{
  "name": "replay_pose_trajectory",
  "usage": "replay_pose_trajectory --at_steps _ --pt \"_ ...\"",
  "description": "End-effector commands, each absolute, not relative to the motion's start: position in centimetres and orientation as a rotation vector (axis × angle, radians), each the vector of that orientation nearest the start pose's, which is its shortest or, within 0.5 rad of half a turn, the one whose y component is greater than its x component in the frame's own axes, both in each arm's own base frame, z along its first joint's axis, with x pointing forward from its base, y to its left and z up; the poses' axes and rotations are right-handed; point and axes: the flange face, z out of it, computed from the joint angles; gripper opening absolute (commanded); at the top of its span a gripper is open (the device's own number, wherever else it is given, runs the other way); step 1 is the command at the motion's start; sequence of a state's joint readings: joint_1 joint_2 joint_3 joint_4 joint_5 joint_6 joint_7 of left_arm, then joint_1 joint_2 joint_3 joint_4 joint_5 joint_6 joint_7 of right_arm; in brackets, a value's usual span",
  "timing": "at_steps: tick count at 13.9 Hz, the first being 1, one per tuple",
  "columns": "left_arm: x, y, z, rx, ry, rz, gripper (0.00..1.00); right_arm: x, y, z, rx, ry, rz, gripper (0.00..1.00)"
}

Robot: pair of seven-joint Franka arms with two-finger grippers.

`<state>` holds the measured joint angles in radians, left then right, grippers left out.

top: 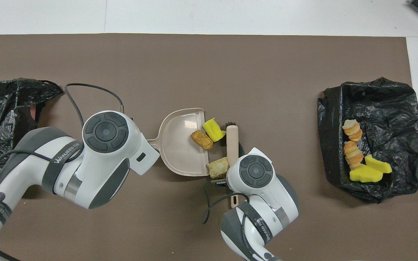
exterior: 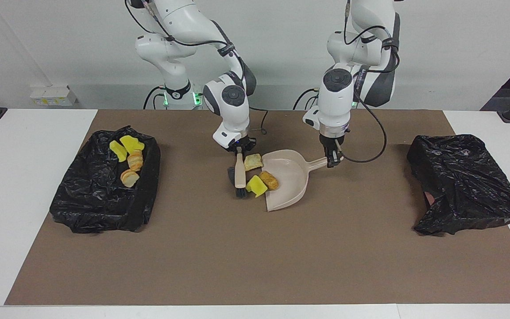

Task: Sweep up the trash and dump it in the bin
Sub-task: 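Sweep the remaining scraps into the dustpan with the right gripper's brush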

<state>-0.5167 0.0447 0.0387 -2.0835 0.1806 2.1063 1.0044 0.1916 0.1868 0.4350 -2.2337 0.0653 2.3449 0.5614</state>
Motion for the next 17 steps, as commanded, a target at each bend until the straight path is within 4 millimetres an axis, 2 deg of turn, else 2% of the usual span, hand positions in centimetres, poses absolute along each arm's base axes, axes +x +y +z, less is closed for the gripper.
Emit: replay_pose_trajectory --at_steps 1,4,5,6,7,8,10,12,13,15,16,17 --pt "47.5 -24.5 39.5 -2.080 2.138 0.034 0.00 43.4 35.8 29.7 -2.947 0.007 0.220 0.00" --pt "47.3 -24.5 37.9 -2.093 2.136 0.008 0.00 42.7 38.5 31.5 -2.926 0.034 0.213 0.00" --pt "47.3 -24.5 37.6 -2.097 2.135 -0.032 0.00 42.9 38.8 32.2 -2.921 0.038 0.211 0.00" --pt "47.5 -24.3 37.6 -2.097 2.133 -0.064 0.00 43.1 38.9 33.1 -2.927 0.036 0.224 0.00" --pt "47.6 -24.2 37.6 -2.143 2.122 -0.081 0.00 43.1 39.0 35.1 -2.953 0.014 0.247 0.00" --pt "48.1 -23.4 37.5 -2.220 2.104 -0.101 0.00 43.0 38.5 37.4 -2.994 -0.009 0.274 0.00" --pt "49.1 -21.8 37.1 -2.270 2.123 -0.137 0.00 41.9 36.7 41.3 -3.093 -0.068 0.287 0.00" --pt "50.1 -20.0 37.2 -2.322 2.146 -0.186 0.00 40.6 35.1 43.9 -3.176 -0.094 0.307 0.00" --pt "51.0 -18.7 36.8 -2.351 2.146 -0.200 0.00 39.6 34.8 44.8 -3.204 -0.100 0.338 0.00" --pt "52.6 -16.4 38.3 -2.408 2.120 -0.258 0.00 37.5 34.6 45.4 -3.250 -0.124 0.399 0.00" --pt "53.3 -14.4 38.8 -2.438 2.105 -0.257 0.00 36.8 34.8 45.2 -3.242 -0.131 0.426 0.00" --pt "54.0 -13.3 39.9 -2.450 2.113 -0.277 0.00 36.3 34.9 44.3 -3.232 -0.122 0.456 0.00"
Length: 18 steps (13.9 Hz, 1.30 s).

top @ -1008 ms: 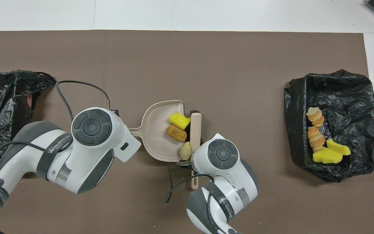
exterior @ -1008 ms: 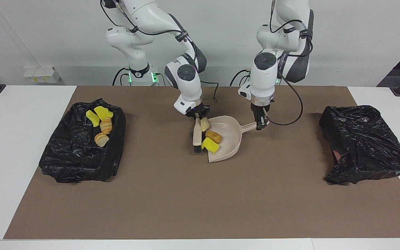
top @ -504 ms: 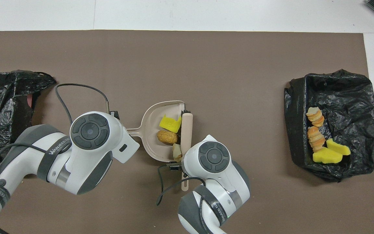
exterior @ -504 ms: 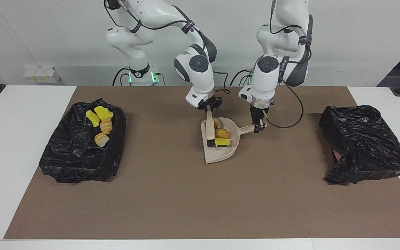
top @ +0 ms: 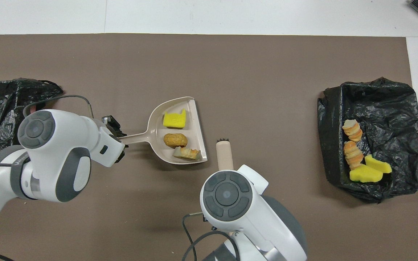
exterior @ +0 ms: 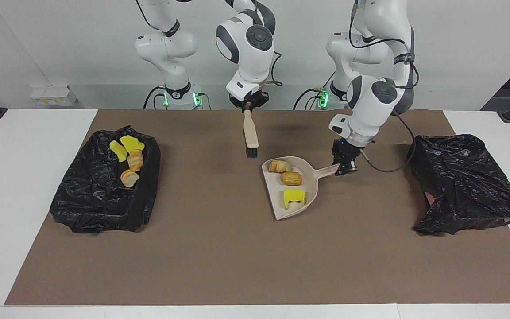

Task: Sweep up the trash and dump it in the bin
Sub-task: 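Carry the dustpan to the other bag and tip it with the left gripper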

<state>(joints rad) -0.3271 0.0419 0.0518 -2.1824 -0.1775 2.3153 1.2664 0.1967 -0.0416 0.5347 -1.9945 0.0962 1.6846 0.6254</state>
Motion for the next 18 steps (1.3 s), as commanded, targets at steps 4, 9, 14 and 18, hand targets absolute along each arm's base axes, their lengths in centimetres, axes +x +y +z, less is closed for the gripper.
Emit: replay_pose_trajectory --at_steps 4,9,14,18 --pt "56.9 -8.0 44.5 -2.526 2.094 -0.316 0.00 35.6 38.7 39.8 -3.106 -0.002 0.512 0.00" --pt "59.8 0.7 49.3 -2.503 2.147 -0.289 0.00 34.8 45.0 35.7 -3.064 0.069 0.449 0.00" --pt "60.1 11.3 51.1 -2.446 2.206 -0.244 0.00 33.9 44.0 33.5 -3.091 -0.005 0.488 0.00" --pt "57.2 20.8 51.8 -2.427 2.211 -0.211 0.00 34.1 44.3 31.8 -3.078 -0.016 0.526 0.32"
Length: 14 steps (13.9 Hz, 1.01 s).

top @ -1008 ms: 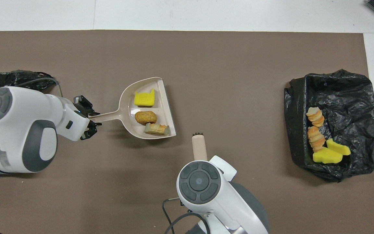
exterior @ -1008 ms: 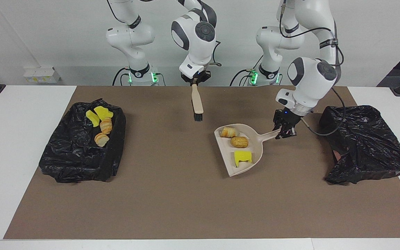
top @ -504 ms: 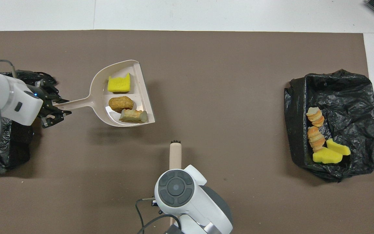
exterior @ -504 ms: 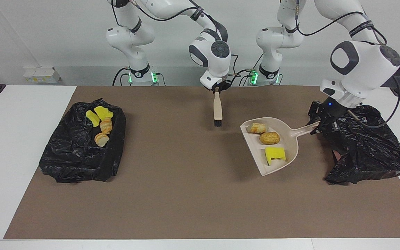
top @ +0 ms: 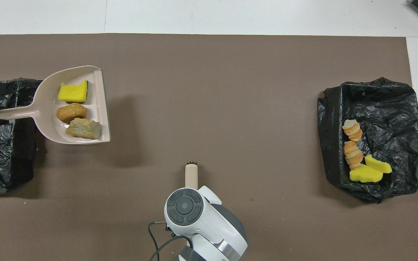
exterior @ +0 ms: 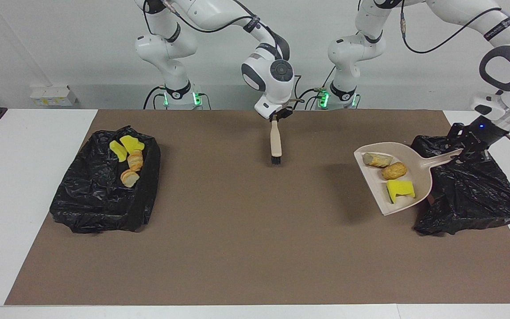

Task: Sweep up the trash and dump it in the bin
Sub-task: 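Carry the dustpan to the other bag and tip it with the left gripper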

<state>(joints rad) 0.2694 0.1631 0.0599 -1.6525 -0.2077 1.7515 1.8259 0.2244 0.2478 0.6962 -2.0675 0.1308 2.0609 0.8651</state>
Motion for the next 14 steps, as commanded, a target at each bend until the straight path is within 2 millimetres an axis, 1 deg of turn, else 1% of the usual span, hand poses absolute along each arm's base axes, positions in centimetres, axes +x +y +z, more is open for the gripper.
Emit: replay_pose_trajectory --at_steps 1,2,3,4,5,6,7,8,9,10,11,13,14 --pt "56.7 22.3 52.1 -2.402 2.220 -0.192 0.00 34.2 44.3 31.9 -3.079 -0.020 0.522 0.44" --pt "56.1 23.7 52.2 -2.390 2.224 -0.183 0.00 34.3 44.1 31.9 -3.097 -0.039 0.511 0.67" --pt "55.3 25.7 52.5 -2.389 2.206 -0.170 0.00 34.4 44.0 32.0 -3.113 -0.048 0.501 1.00" --pt "54.7 27.3 52.7 -2.368 2.205 -0.143 0.00 34.5 43.9 32.6 -3.119 -0.048 0.480 1.00" --pt "54.2 28.9 53.4 -2.335 2.198 -0.116 0.00 34.7 43.6 34.0 -3.128 -0.048 0.450 1.00" --pt "54.2 30.4 53.4 -2.313 2.193 -0.084 0.00 35.2 43.2 35.0 -3.132 -0.035 0.413 1.00" --pt "54.3 31.2 53.9 -2.267 2.197 -0.044 0.00 35.9 42.7 36.0 -3.132 -0.015 0.372 1.00" --pt "54.4 32.6 54.3 -2.239 2.176 -0.017 0.00 37.3 41.5 37.4 -3.139 0.006 0.302 1.00" --pt "54.6 33.3 54.5 -2.209 2.149 0.009 0.00 39.3 39.4 38.8 -3.154 0.037 0.220 1.00" --pt "54.9 33.8 54.8 -2.162 2.121 0.050 0.00 41.6 36.9 40.3 -3.150 0.078 0.163 1.00" --pt "55.2 34.2 55.2 -2.104 2.099 0.110 0.00 43.9 33.8 42.1 -3.143 0.118 0.099 1.00" --pt "55.9 34.2 55.9 -1.994 2.060 0.218 0.00 48.2 27.5 44.5 -3.154 0.153 0.011 1.00" --pt "56.1 33.9 56.3 -1.938 2.061 0.285 0.00 49.8 24.9 45.3 -3.175 0.125 -0.011 1.00"
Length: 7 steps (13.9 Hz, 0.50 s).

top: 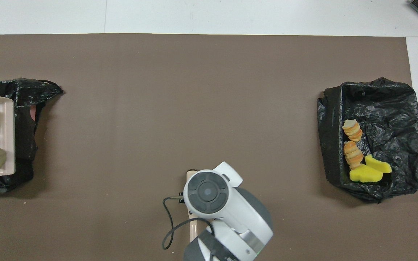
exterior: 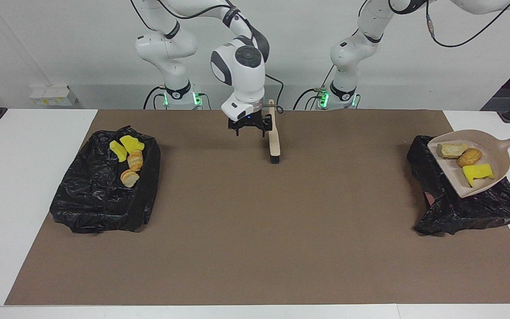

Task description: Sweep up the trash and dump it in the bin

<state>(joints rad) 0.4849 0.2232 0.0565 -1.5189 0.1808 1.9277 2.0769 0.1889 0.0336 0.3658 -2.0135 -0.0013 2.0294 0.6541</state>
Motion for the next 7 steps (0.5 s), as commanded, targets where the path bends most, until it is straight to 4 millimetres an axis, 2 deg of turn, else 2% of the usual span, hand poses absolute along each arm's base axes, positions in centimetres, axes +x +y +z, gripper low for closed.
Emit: replay_pose_trajectory --at_steps 1,4,7 --pt "56.4 33.3 56.7 -1.887 2.064 0.350 0.00 51.1 22.7 46.3 -3.193 0.085 -0.032 1.00" --pt "56.7 30.7 58.1 -1.785 2.062 0.500 0.00 55.0 14.1 50.1 -3.196 0.025 -0.087 1.00" --pt "55.9 27.9 58.7 -1.758 1.964 0.620 0.00 55.5 7.4 53.8 -3.197 -0.105 -0.125 1.00"
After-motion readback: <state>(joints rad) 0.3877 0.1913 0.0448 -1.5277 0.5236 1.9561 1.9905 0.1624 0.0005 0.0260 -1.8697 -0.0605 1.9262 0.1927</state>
